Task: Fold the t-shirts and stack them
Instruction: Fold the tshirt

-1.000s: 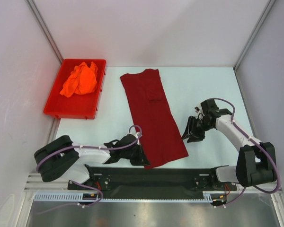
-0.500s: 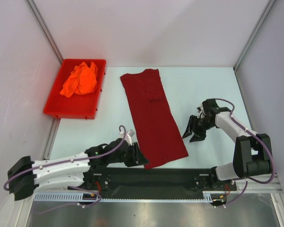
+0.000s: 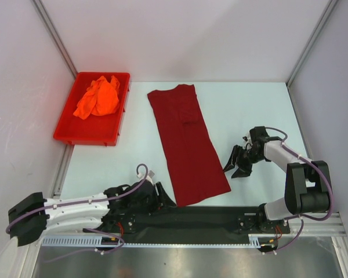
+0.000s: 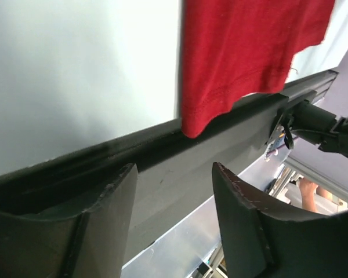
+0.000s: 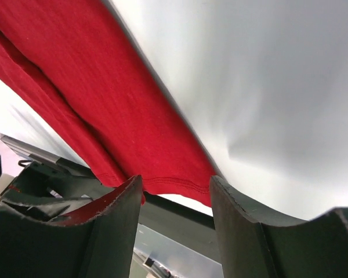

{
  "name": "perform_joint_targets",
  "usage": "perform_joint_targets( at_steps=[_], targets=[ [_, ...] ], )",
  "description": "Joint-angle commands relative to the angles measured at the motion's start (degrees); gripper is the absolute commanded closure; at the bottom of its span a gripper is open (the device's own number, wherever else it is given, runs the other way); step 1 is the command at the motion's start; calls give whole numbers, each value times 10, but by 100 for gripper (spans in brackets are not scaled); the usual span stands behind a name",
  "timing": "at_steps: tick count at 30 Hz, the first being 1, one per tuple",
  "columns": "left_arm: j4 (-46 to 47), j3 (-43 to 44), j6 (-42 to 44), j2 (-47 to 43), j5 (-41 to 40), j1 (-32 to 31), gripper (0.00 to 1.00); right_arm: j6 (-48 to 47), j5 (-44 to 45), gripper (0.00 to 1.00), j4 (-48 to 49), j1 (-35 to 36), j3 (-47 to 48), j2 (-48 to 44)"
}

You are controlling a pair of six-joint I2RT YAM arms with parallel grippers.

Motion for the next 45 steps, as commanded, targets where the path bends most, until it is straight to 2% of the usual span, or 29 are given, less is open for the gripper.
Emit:
perform_joint_targets(
  at_steps=[1, 4, 5, 9, 14, 18, 22, 25, 35, 41, 45],
  targets=[
    [59, 2, -35, 40, -1, -8, 41, 2, -10, 44, 14, -2, -6, -4],
    [85, 9, -41, 63, -3, -14, 44, -2, -3, 44, 14, -3, -12, -8],
    [85, 12, -38, 64, -6, -13, 50, -2, -4, 44, 16, -3, -12, -11],
    [44, 34, -22, 26, -52, -16, 60, -4, -7, 44, 14, -3, -9, -14],
    [20, 41, -25, 13, -51, -16, 55, -3, -10, 44, 17, -3, -9, -10],
    [46, 37, -36, 64, -20, -16, 55, 0, -7, 44, 20, -4, -6, -7],
    [32, 71, -36, 105, -12, -17, 45, 2, -6, 44, 22, -3, -1, -1],
    [37, 87, -44, 141, -12, -17, 44, 1, -6, 44, 23, -3, 2, 0],
    [-8, 161, -61, 243, 3, -18, 52, -3, 6, 44, 14, -3, 10, -1],
    [-12, 142, -80, 229, -3, -18, 60, -3, 12, 44, 7, -3, 7, -1],
    [-8, 135, -83, 229, -1, -19, 62, 7, 8, 43, 5, -3, -4, -6]
  ],
)
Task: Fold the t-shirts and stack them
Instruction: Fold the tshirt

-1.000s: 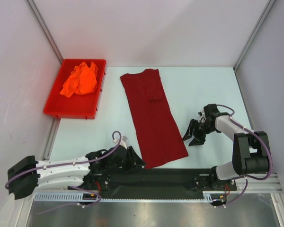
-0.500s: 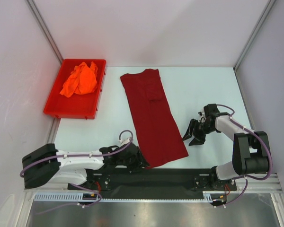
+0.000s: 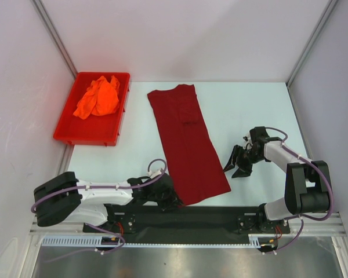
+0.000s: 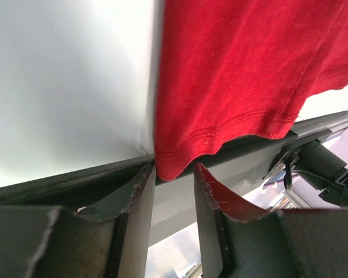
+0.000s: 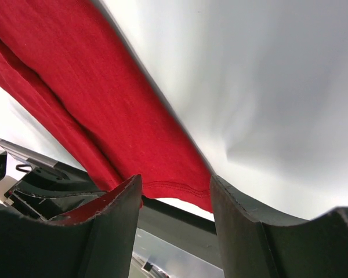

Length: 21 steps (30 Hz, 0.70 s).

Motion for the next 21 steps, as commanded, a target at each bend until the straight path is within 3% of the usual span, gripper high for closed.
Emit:
perform_joint_targets(
  at_steps=[1, 12, 21],
  targets=[
    [1, -4, -17, -9, 6, -4, 64, 8, 0, 43, -7, -1, 0, -8],
    [14, -11, -8, 6, 15, -4, 76, 14, 20, 35, -65, -2, -6, -41],
    [16, -19, -4, 4, 15, -2, 86, 25, 38, 44, -71, 4, -11, -27]
  ],
)
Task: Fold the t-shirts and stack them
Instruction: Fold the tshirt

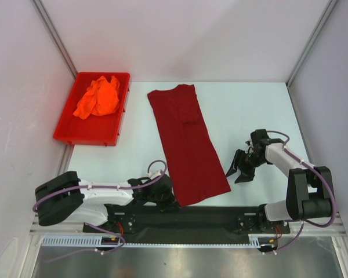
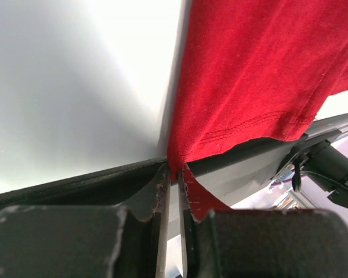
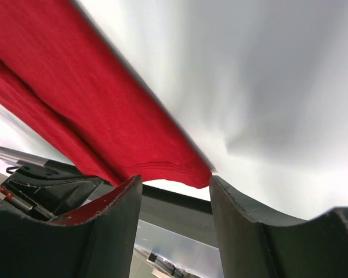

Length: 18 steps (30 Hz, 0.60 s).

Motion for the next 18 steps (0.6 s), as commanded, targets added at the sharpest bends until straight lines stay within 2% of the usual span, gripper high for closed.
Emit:
perform_joint_targets(
  at_steps=[1, 4, 6, 18],
  targets=[
    [12, -11, -2, -6, 3, -1, 87, 9, 10, 44, -10, 7, -1, 7],
    [17, -18, -3, -14, 0, 3, 90, 11, 9, 44, -4, 16, -1, 20],
    [15, -21, -1, -16, 0, 4, 100, 11, 11, 43, -2, 22, 0, 26],
    [-85, -23, 10, -92, -28, 5, 100, 26, 2, 41, 6, 48, -15, 13]
  ],
)
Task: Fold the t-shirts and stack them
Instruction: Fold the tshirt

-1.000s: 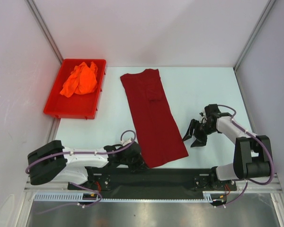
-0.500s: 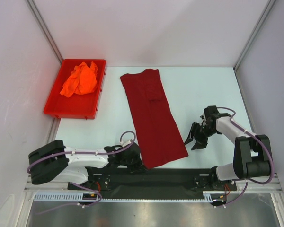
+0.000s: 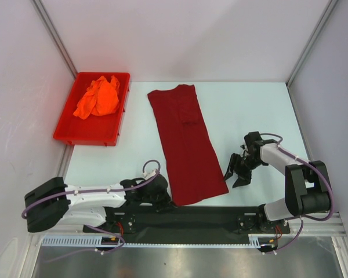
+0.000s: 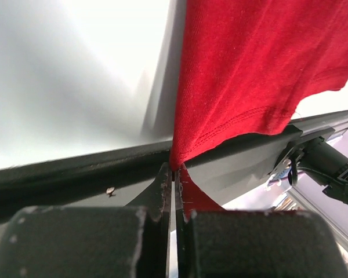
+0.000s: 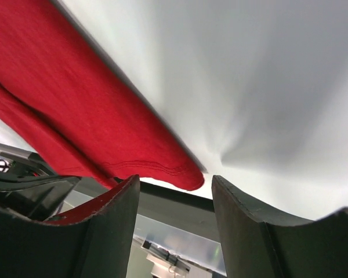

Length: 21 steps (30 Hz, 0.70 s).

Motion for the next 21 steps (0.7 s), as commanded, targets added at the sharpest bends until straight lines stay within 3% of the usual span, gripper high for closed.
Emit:
perform_joint_targets(
  at_steps=[1, 11, 16, 20, 21],
  targets=[
    [-44, -8, 5, -29, -14, 3, 100, 16, -9, 41, 6, 16, -10, -15],
    [-73, -65, -32, -107, -16, 2, 100, 43, -16, 43, 22, 78, -39, -28],
    [-68, -59, -19, -97, -16, 3, 99, 49, -19, 44, 52, 106, -54, -20],
    [-83, -23, 16, -78, -36, 2, 65, 47, -16, 44, 65, 126, -63, -18],
    [-100, -18, 18, -78, -39, 1, 62, 48, -15, 44, 66, 131, -65, -19]
  ],
)
